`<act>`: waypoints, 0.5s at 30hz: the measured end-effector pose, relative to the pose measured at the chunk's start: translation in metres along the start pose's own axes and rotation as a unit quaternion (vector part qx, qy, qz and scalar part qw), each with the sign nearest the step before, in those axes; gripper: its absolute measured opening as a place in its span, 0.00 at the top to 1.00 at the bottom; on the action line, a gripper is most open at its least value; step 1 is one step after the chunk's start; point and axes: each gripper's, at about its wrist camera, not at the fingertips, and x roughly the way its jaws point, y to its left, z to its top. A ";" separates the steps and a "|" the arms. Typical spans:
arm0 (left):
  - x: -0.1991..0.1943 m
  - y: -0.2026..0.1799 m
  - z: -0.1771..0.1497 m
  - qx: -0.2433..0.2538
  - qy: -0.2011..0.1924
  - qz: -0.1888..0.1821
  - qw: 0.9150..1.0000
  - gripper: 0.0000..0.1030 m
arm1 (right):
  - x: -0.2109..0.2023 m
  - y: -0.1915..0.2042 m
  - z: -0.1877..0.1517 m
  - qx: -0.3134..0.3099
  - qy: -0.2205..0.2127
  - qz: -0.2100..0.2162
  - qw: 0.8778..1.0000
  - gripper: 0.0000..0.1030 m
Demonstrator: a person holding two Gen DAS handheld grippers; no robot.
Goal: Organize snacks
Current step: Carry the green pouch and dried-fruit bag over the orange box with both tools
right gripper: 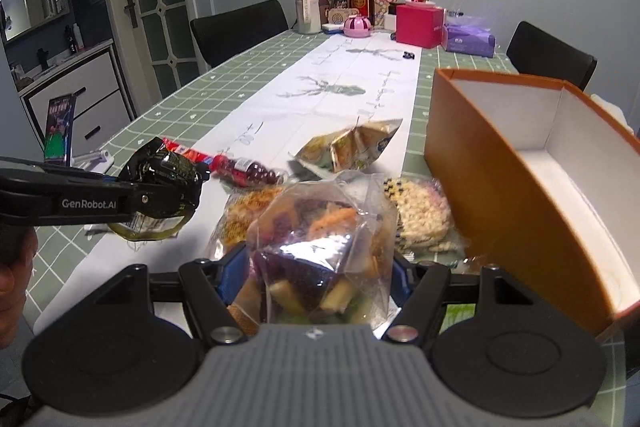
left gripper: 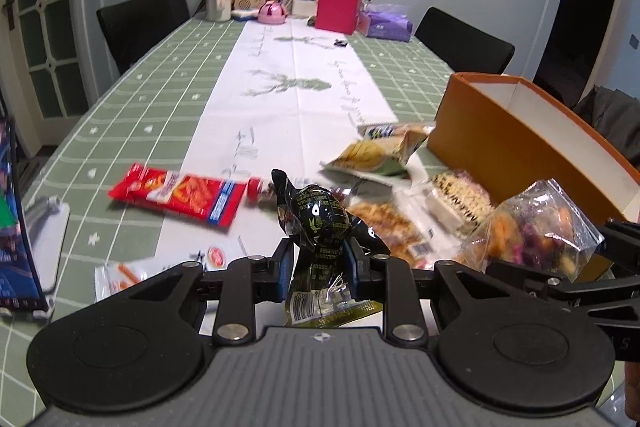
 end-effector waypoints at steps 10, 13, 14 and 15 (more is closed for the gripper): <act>-0.003 -0.034 0.035 0.047 -0.029 -0.020 0.998 0.71 | -0.025 -0.030 0.029 0.011 -0.044 -0.018 0.999 0.35; -0.002 -0.045 0.045 0.058 -0.035 -0.032 0.997 0.72 | -0.032 -0.046 0.037 0.019 -0.057 -0.031 0.998 0.35; -0.002 -0.049 0.048 0.062 -0.037 -0.036 0.997 0.72 | -0.035 -0.051 0.039 0.021 -0.061 -0.036 0.997 0.35; -0.002 -0.053 0.052 0.064 -0.040 -0.040 0.996 0.72 | -0.037 -0.056 0.041 0.021 -0.064 -0.040 0.997 0.35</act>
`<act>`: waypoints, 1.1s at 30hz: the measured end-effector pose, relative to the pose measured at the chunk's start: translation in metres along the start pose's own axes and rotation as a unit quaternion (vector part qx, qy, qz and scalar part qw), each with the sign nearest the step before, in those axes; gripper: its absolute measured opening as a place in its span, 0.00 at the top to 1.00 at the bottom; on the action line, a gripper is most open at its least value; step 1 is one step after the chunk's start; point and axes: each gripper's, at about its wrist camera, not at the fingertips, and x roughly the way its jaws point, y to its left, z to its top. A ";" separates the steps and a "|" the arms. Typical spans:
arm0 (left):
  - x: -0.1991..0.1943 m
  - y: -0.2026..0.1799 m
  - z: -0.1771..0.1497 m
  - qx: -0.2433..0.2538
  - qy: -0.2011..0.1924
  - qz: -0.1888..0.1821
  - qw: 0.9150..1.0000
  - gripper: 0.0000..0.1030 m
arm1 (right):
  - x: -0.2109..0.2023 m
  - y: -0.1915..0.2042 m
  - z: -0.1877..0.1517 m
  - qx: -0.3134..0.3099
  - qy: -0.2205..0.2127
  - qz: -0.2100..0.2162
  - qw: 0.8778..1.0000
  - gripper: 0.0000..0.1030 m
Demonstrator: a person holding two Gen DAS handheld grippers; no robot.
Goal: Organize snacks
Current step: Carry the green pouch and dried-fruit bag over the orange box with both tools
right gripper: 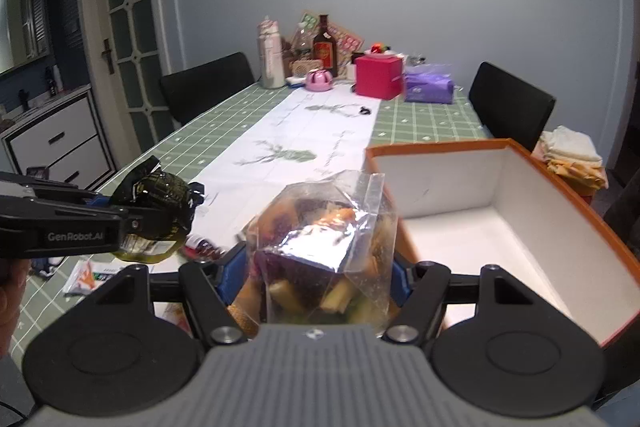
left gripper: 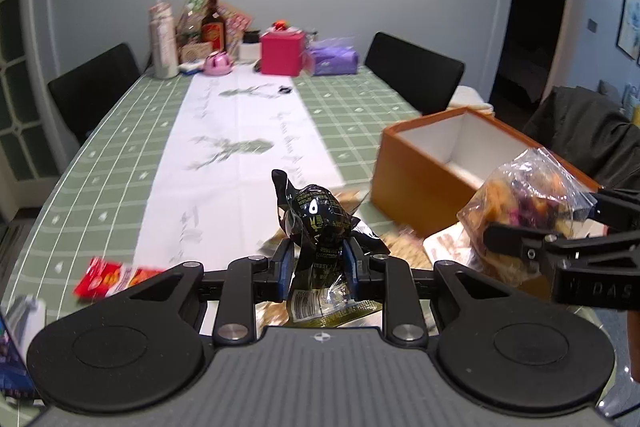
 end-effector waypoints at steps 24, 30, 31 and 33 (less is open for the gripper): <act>0.052 -0.118 0.053 0.078 -0.011 -0.110 0.991 0.74 | -0.017 -0.123 0.010 0.049 -0.010 -0.101 0.994 0.35; 0.070 -0.136 0.048 0.093 0.013 -0.128 0.987 0.74 | -0.009 -0.148 -0.003 0.055 0.012 -0.112 0.992 0.35; 0.071 -0.139 0.047 0.095 0.016 -0.132 0.987 0.74 | -0.007 -0.152 -0.005 0.056 0.016 -0.113 0.992 0.35; 0.076 -0.144 0.045 0.101 0.021 -0.137 0.985 0.74 | -0.006 -0.159 -0.009 0.055 0.021 -0.112 0.992 0.35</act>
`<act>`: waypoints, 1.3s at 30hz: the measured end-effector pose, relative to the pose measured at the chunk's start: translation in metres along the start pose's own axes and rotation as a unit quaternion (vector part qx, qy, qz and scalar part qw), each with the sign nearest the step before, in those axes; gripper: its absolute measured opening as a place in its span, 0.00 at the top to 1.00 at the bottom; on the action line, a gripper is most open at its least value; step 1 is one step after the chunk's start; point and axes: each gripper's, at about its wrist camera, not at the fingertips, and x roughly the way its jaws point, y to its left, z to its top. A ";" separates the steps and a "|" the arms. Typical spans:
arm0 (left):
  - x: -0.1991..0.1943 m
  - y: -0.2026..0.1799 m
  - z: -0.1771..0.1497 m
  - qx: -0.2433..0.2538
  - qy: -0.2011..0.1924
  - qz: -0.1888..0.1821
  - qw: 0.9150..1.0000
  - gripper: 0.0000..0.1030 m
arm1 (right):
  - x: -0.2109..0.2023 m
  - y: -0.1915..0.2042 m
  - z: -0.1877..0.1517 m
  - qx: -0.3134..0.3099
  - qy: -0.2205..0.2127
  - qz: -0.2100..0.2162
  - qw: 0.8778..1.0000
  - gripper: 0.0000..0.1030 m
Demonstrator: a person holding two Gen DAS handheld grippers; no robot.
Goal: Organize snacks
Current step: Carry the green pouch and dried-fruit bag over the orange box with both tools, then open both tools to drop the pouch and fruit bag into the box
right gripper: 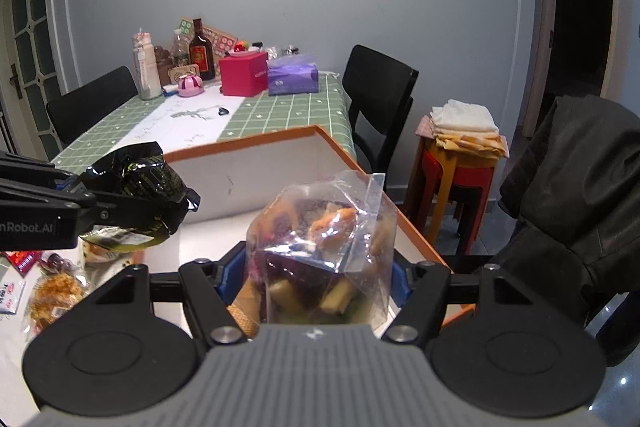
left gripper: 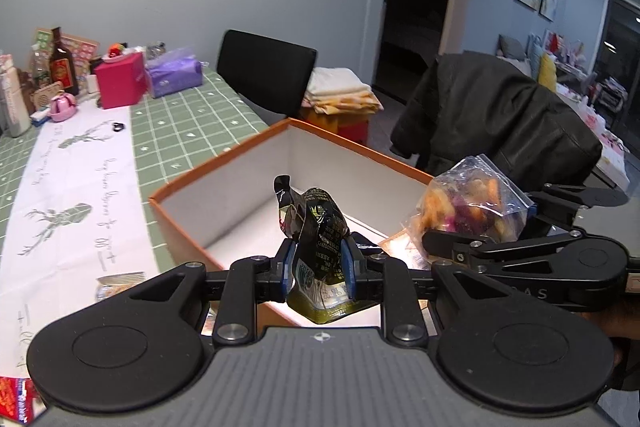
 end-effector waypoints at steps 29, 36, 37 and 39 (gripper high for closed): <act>0.032 -0.032 -0.021 0.075 0.058 -0.027 0.995 0.79 | 0.029 -0.009 -0.016 -0.100 0.058 0.018 0.993 0.24; 0.019 -0.018 -0.022 0.056 0.043 -0.016 0.997 0.68 | 0.017 -0.009 -0.009 -0.089 0.039 -0.005 0.995 0.22; 0.017 -0.015 -0.022 0.053 0.042 -0.014 0.998 0.66 | 0.016 -0.007 -0.008 -0.090 0.037 -0.006 0.995 0.22; 0.011 -0.009 -0.023 0.047 0.036 -0.009 0.998 0.65 | 0.012 -0.003 -0.007 -0.092 0.033 -0.007 0.995 0.22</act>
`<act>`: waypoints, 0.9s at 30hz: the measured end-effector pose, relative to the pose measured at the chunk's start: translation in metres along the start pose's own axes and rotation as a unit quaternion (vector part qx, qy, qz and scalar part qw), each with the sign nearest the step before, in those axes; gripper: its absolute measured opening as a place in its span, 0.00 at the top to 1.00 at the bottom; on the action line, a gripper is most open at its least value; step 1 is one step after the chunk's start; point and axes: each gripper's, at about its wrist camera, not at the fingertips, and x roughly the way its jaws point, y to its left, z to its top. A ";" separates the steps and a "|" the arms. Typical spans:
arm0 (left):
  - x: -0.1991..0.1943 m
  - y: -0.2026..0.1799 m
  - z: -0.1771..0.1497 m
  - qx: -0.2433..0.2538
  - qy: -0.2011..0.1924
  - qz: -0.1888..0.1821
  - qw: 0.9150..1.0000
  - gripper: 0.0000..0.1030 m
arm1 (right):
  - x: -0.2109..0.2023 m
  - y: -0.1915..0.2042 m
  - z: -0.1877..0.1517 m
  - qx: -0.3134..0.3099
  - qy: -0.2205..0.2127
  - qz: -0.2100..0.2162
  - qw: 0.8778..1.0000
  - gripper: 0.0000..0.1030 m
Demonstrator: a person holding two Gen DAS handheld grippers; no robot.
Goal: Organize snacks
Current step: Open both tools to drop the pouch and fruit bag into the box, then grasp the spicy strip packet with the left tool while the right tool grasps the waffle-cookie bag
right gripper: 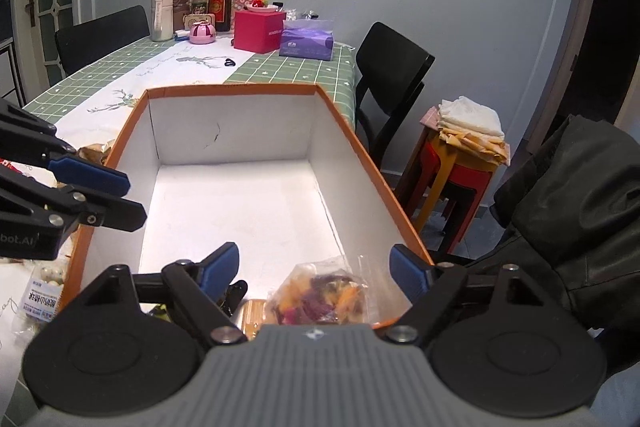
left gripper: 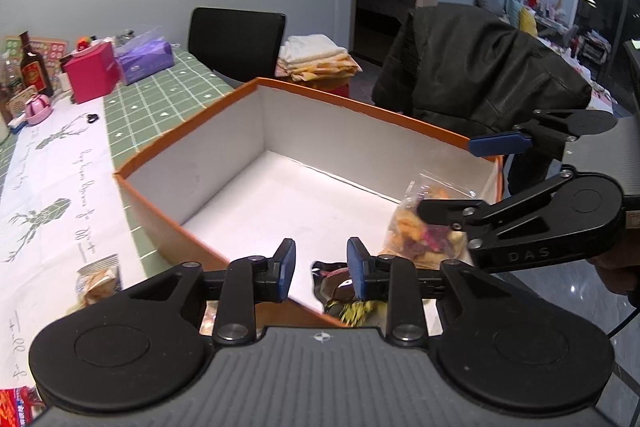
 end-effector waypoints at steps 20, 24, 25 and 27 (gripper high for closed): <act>-0.090 0.105 -0.058 -0.076 -0.077 0.106 0.988 0.19 | -0.017 0.082 0.036 -0.032 -0.046 0.013 0.998 0.14; -0.105 0.125 -0.076 -0.091 -0.092 0.144 0.981 0.19 | -0.018 0.111 0.042 -0.034 -0.057 0.024 0.998 0.13; -0.107 0.130 -0.081 -0.098 -0.087 0.149 0.980 0.19 | -0.017 0.118 0.043 -0.033 -0.059 0.027 0.997 0.13; -0.110 0.140 -0.091 -0.114 -0.076 0.148 0.979 0.15 | -0.016 0.130 0.043 -0.033 -0.059 0.035 0.997 0.13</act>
